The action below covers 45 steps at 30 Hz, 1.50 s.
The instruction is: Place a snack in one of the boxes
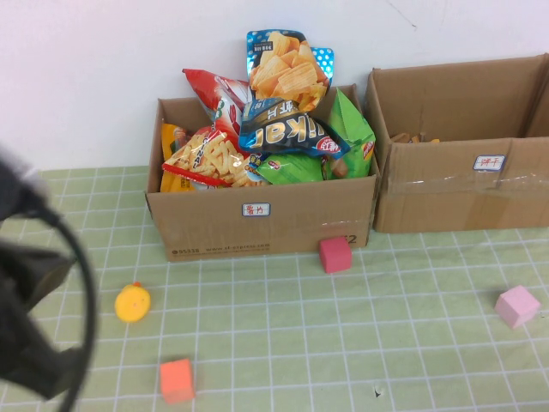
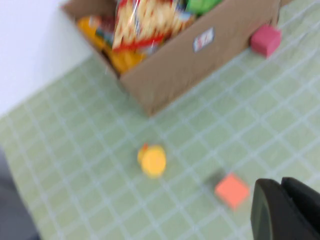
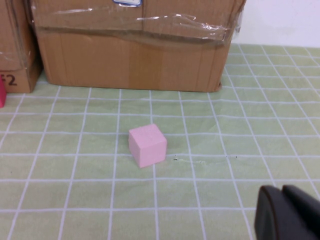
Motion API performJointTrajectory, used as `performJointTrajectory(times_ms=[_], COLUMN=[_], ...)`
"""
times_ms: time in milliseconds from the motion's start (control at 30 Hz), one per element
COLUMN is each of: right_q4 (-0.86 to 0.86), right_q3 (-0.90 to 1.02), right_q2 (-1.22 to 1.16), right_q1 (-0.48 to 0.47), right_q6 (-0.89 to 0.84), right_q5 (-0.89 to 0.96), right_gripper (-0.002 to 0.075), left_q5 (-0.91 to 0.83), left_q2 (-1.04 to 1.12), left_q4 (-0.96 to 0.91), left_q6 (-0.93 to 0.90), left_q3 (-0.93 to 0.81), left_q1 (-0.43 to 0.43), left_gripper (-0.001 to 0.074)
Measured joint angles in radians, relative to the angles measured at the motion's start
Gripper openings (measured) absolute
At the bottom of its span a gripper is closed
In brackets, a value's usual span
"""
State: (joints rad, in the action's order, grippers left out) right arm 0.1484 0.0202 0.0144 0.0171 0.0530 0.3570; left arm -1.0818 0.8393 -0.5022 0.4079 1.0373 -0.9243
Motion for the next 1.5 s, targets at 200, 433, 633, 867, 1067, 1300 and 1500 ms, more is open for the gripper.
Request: performJointTrajectory(times_ms=[200, 433, 633, 867, 1067, 1300, 1500], right_q4=[0.0, 0.0, 0.0, 0.0, 0.0, 0.0, 0.0], right_q3=[0.0, 0.0, 0.0, 0.0, 0.0, 0.0, 0.0], right_q2=[0.0, 0.0, 0.0, 0.0, 0.0, 0.0, 0.0], right_q1=[0.0, 0.0, 0.0, 0.0, 0.0, 0.0, 0.0], right_q6=[0.0, 0.0, 0.0, 0.0, 0.0, 0.0, 0.0], right_q5=[0.0, 0.0, 0.0, 0.0, 0.0, 0.0, 0.0], right_gripper=[-0.0002, -0.0002, -0.0002, -0.0002, -0.0002, -0.0002, -0.0002], left_q5=[-0.136, 0.166, 0.493, 0.725, 0.786, 0.798, 0.766], left_q2=[-0.056, -0.2, -0.378, -0.622, -0.806, -0.849, -0.851], left_q4=[-0.014, -0.064, 0.064, 0.392, 0.582, 0.638, 0.64], left_q6=[0.077, 0.054, -0.035, -0.336, -0.575, -0.623, -0.657], left_q3=[-0.013, -0.243, -0.498, -0.788, -0.962, -1.057, -1.057], left_q1=[-0.002, 0.12, 0.394, 0.747, 0.921, 0.998, 1.0], left_gripper=[0.0, 0.0, 0.0, 0.0, 0.0, 0.0, 0.0])
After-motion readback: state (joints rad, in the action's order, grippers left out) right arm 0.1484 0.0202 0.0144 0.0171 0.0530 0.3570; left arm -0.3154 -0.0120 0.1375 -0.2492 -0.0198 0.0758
